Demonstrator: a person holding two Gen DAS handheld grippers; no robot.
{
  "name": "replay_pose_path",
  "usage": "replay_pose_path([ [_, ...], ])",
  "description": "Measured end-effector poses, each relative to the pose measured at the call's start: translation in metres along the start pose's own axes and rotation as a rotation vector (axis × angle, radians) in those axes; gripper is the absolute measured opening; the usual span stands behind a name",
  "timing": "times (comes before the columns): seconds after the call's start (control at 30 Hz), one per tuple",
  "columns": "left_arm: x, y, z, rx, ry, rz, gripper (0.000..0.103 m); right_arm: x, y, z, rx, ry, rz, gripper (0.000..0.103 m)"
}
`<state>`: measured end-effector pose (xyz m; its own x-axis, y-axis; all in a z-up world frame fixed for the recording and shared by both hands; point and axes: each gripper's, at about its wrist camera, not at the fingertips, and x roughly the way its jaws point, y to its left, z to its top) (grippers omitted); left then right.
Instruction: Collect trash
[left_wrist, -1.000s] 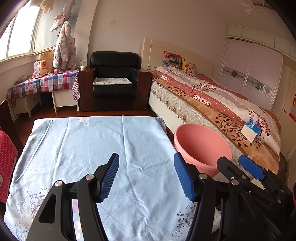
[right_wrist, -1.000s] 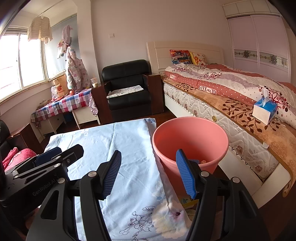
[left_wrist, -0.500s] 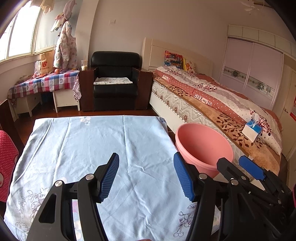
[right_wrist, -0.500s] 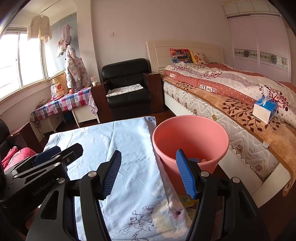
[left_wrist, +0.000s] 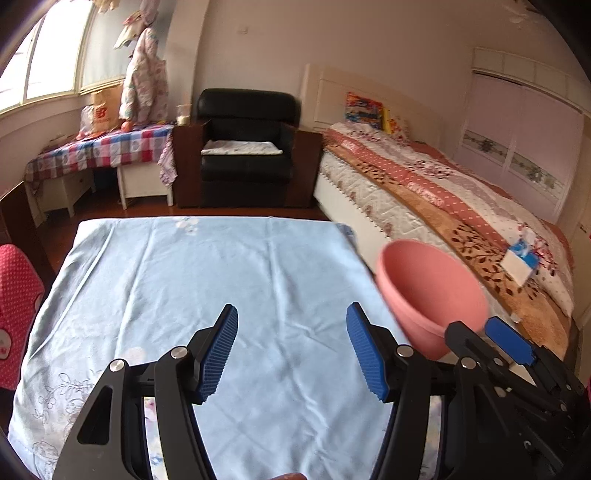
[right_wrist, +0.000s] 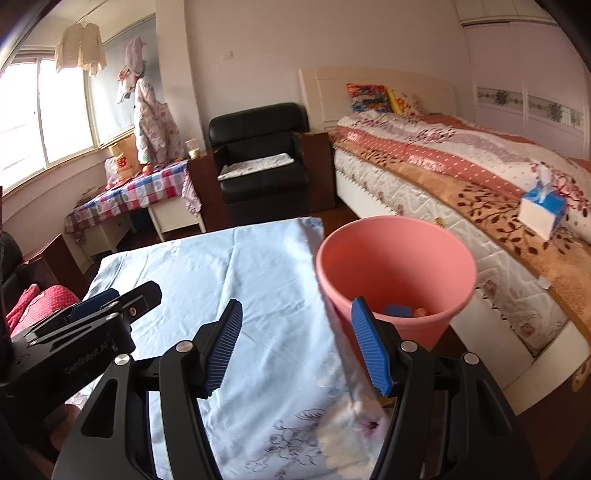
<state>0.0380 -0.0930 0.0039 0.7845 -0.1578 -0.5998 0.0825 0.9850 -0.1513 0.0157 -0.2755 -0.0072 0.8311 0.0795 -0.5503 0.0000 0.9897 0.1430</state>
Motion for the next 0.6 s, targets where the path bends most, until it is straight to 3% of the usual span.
replay_pose_path([
  [0.33,0.037,0.09,0.013,-0.14,0.052,0.209,0.06,0.057,0.032,0.01,-0.085,0.134,0.285,0.062],
  [0.6,0.081,0.147,0.006,-0.198,0.152,0.336,0.06,0.115,0.054,0.007,-0.09,0.282,0.302,0.062],
])
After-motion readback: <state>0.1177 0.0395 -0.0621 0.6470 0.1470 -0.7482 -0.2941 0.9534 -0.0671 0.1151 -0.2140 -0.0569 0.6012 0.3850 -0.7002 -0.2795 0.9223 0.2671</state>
